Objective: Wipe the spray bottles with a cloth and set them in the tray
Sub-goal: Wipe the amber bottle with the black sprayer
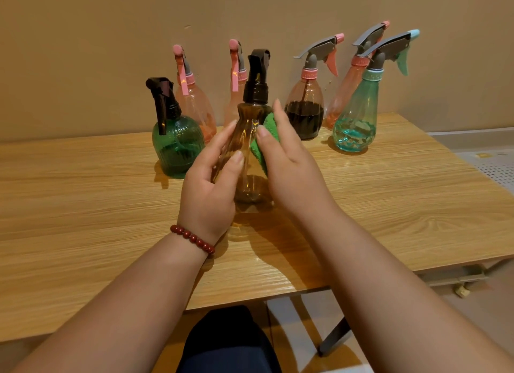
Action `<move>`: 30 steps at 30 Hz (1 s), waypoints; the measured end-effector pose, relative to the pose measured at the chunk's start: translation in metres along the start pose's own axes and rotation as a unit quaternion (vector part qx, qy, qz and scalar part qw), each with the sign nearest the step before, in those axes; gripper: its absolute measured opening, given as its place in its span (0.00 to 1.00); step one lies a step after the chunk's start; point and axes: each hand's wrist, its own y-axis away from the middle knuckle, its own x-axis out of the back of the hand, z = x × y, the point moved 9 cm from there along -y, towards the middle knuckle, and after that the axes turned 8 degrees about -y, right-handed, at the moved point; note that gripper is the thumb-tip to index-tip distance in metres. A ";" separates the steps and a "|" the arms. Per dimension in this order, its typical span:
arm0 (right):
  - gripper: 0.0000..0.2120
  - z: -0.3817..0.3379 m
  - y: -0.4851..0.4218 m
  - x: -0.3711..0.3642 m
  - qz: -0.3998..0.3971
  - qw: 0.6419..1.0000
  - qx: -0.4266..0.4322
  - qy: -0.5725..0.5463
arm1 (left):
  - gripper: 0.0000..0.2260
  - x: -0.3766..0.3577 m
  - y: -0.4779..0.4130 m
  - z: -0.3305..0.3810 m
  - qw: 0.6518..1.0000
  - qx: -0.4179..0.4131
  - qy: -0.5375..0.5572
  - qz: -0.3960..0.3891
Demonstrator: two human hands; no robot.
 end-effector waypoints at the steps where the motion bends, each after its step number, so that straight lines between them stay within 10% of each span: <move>1: 0.26 0.004 0.002 0.000 0.004 1.000 -0.005 -0.002 | 0.19 0.001 0.000 -0.001 1.000 0.009 0.020 0.004; 10: 0.29 0.026 0.029 0.008 0.074 0.996 -0.028 -0.044 | 0.15 0.000 -0.002 -0.004 0.990 0.060 0.130 0.006; 18: 0.25 0.006 0.011 0.009 0.078 0.993 0.079 0.040 | 0.29 -0.014 0.000 -0.007 0.994 0.046 0.058 -0.076; 30: 0.25 -0.012 0.029 -0.007 0.038 0.944 0.289 0.156 | 0.22 -0.008 -0.004 -0.007 0.974 0.083 0.207 -0.025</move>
